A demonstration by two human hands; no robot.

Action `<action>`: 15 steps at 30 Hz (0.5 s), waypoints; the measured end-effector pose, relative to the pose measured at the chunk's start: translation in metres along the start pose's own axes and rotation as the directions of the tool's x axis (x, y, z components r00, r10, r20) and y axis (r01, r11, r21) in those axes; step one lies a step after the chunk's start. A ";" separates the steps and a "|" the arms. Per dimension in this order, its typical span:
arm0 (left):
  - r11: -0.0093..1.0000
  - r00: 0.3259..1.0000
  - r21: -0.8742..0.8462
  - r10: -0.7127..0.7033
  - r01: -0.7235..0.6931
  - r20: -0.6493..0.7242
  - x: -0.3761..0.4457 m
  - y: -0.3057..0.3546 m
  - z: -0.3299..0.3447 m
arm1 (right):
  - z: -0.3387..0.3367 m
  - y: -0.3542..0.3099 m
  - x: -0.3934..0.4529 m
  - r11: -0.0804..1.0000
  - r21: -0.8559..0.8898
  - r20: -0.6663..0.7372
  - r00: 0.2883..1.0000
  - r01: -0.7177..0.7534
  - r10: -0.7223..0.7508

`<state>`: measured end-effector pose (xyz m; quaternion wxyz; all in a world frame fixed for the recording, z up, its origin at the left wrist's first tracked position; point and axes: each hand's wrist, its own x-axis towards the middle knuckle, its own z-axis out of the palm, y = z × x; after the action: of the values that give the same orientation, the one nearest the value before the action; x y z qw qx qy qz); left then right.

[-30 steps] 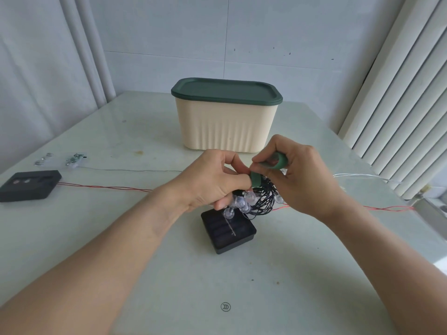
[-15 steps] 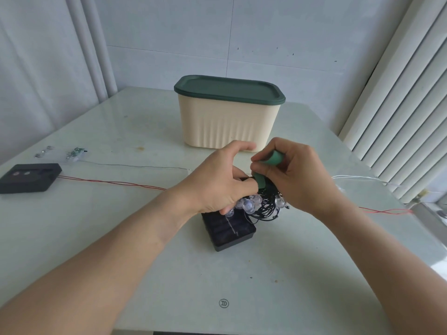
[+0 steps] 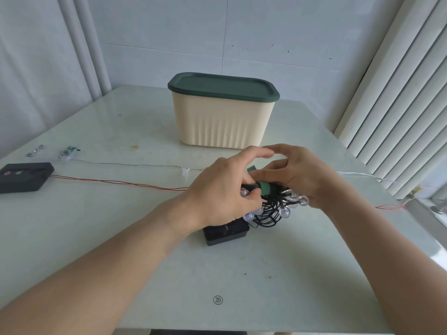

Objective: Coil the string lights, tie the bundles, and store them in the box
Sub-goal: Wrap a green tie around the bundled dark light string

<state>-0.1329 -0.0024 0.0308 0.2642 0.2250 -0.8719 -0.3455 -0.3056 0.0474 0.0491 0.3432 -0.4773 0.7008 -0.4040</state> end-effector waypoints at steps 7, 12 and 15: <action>0.997 0.998 0.060 -0.053 0.054 -0.017 0.000 0.002 0.003 | 0.000 0.002 0.002 0.999 -0.026 -0.055 0.998 -0.032 0.031; 0.991 0.996 0.116 -0.067 0.073 -0.052 0.001 0.002 0.002 | 0.007 0.006 0.003 0.998 -0.066 -0.154 0.988 -0.001 -0.009; 0.991 0.993 0.070 -0.116 0.119 -0.037 0.004 -0.001 -0.001 | 0.007 0.005 0.003 0.998 0.029 -0.206 0.977 0.054 -0.047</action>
<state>-0.1351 -0.0056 0.0319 0.2495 0.2909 -0.8645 -0.3252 -0.3026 0.0436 0.0414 0.2668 -0.4446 0.7133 -0.4715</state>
